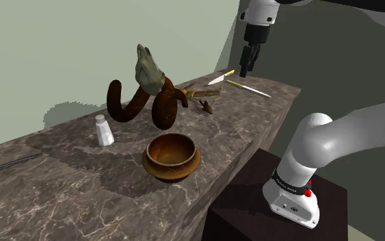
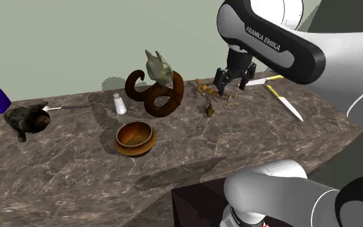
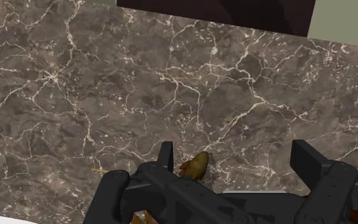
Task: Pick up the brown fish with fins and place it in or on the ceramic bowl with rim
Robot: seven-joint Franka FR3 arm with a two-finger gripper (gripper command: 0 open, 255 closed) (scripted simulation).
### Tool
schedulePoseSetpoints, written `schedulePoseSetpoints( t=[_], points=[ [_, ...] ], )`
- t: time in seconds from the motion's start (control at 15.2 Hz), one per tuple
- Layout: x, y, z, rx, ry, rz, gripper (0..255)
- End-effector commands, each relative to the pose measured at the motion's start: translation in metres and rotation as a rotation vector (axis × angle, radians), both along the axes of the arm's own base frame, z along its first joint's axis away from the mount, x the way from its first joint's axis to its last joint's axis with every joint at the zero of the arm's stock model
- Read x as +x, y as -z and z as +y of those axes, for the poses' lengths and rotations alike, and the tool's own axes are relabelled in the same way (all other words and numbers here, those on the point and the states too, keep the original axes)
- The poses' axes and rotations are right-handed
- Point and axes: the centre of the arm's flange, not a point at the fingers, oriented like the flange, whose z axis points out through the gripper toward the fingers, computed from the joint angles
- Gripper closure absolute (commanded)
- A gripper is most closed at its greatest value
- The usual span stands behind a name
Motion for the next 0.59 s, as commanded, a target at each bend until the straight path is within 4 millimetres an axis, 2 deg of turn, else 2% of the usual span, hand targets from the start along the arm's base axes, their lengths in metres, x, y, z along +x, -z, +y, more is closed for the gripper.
schedulePoseSetpoints(
  t=[0.0,0.53],
  points=[
    [0.0,0.0,0.0,0.0,0.0,0.0,0],
    [0.071,0.079,0.012,-0.042,0.131,0.007,0]
  ],
)
